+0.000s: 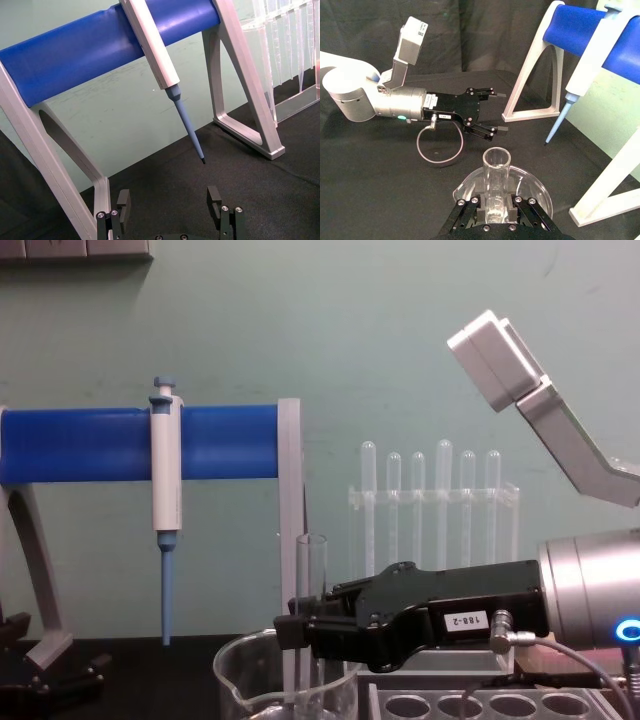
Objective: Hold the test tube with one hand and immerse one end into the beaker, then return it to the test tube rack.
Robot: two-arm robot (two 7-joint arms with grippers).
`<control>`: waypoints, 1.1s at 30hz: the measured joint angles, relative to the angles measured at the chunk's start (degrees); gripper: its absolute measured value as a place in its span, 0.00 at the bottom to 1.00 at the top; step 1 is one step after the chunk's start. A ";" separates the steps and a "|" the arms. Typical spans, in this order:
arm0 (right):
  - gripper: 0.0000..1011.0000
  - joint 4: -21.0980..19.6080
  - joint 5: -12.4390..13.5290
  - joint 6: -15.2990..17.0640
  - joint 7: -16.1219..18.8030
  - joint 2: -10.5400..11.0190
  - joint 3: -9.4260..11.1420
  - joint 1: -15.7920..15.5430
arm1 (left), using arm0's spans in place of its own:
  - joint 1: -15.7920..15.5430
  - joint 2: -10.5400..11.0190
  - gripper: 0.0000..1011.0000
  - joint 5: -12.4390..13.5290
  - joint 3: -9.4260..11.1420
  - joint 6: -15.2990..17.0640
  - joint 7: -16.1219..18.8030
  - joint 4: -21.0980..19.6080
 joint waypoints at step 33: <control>0.22 0.00 0.00 0.00 0.00 0.00 0.00 0.00 | 0.00 0.00 0.99 0.00 0.00 0.00 0.00 0.00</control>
